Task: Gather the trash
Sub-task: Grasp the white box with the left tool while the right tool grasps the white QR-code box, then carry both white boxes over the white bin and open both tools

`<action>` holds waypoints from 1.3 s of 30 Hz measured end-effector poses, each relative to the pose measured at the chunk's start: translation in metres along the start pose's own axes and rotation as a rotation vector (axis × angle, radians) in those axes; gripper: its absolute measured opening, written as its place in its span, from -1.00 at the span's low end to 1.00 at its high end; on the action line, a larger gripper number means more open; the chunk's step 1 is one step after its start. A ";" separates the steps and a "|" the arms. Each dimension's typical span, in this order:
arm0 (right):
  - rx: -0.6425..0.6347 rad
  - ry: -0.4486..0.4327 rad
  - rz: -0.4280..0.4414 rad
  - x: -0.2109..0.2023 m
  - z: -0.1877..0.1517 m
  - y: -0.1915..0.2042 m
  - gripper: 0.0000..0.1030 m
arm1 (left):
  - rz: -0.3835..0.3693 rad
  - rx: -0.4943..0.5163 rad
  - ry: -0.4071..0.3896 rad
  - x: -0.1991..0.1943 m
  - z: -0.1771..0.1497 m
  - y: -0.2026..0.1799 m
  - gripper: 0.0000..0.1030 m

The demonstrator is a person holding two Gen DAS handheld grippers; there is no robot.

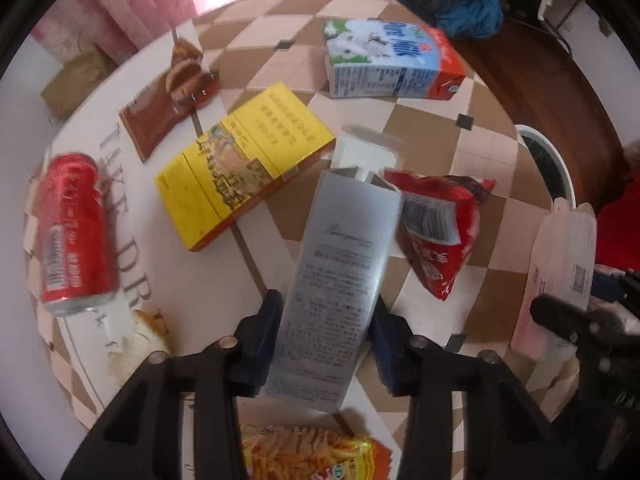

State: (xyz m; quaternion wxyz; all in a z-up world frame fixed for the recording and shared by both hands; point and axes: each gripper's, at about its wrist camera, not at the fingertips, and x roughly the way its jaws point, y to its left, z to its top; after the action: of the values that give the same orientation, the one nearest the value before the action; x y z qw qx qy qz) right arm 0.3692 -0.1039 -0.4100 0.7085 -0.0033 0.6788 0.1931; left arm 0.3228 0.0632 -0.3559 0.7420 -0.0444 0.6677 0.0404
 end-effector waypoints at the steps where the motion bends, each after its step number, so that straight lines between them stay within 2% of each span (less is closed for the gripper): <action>1: -0.006 -0.005 -0.007 0.000 0.000 0.000 0.34 | -0.030 -0.034 0.007 -0.001 0.000 0.004 -0.30; 3: -0.005 -0.026 -0.026 0.001 -0.001 -0.001 0.42 | -0.028 -0.085 -0.001 -0.004 -0.003 0.010 -0.31; 4: 0.012 -0.037 -0.023 0.001 -0.002 -0.003 0.42 | -0.008 -0.112 -0.003 -0.006 -0.008 0.014 -0.31; 8: 0.067 -0.104 -0.003 -0.002 -0.005 -0.004 0.41 | -0.012 -0.247 -0.011 -0.011 -0.032 0.034 -0.31; 9: 0.064 -0.118 -0.008 -0.002 -0.007 -0.001 0.35 | -0.016 -0.264 -0.015 -0.012 -0.036 0.038 -0.31; 10: 0.051 -0.131 -0.016 -0.001 -0.007 0.003 0.12 | -0.014 -0.278 -0.017 -0.012 -0.039 0.041 -0.31; 16: -0.076 -0.152 -0.077 0.004 -0.010 0.027 0.02 | 0.013 -0.261 -0.030 -0.009 -0.038 0.044 -0.31; 20: -0.083 -0.151 -0.088 0.004 -0.008 0.027 0.03 | 0.036 -0.252 -0.042 -0.007 -0.032 0.040 -0.31; 21: -0.082 -0.154 -0.090 0.004 -0.009 0.028 0.03 | 0.043 -0.251 -0.046 -0.005 -0.025 0.020 -0.31; 22: -0.084 -0.156 -0.092 0.005 -0.010 0.028 0.03 | 0.047 -0.247 -0.051 -0.003 -0.022 0.017 -0.31; 26: -0.101 -0.168 -0.106 0.005 -0.013 0.030 0.03 | 0.069 -0.254 -0.059 -0.005 -0.028 0.014 -0.34; 29: -0.090 -0.172 -0.083 0.003 -0.013 0.024 -0.04 | 0.091 -0.268 -0.085 -0.022 -0.041 0.011 -0.34; 32: -0.053 -0.177 -0.016 -0.005 -0.018 0.014 -0.04 | 0.119 -0.278 -0.144 -0.050 -0.054 0.006 -0.35; 36: -0.076 -0.212 0.035 -0.025 -0.031 0.012 -0.04 | 0.162 -0.294 -0.235 -0.090 -0.074 -0.007 -0.34; 39: -0.099 -0.238 0.075 -0.045 -0.041 0.011 -0.04 | 0.165 -0.310 -0.290 -0.114 -0.087 -0.013 -0.35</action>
State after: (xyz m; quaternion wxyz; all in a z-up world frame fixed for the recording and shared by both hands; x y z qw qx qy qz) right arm 0.3261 -0.1167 -0.3672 0.7752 0.0101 0.5794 0.2516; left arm 0.2260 0.0398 -0.2510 0.8086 -0.0969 0.5413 0.2092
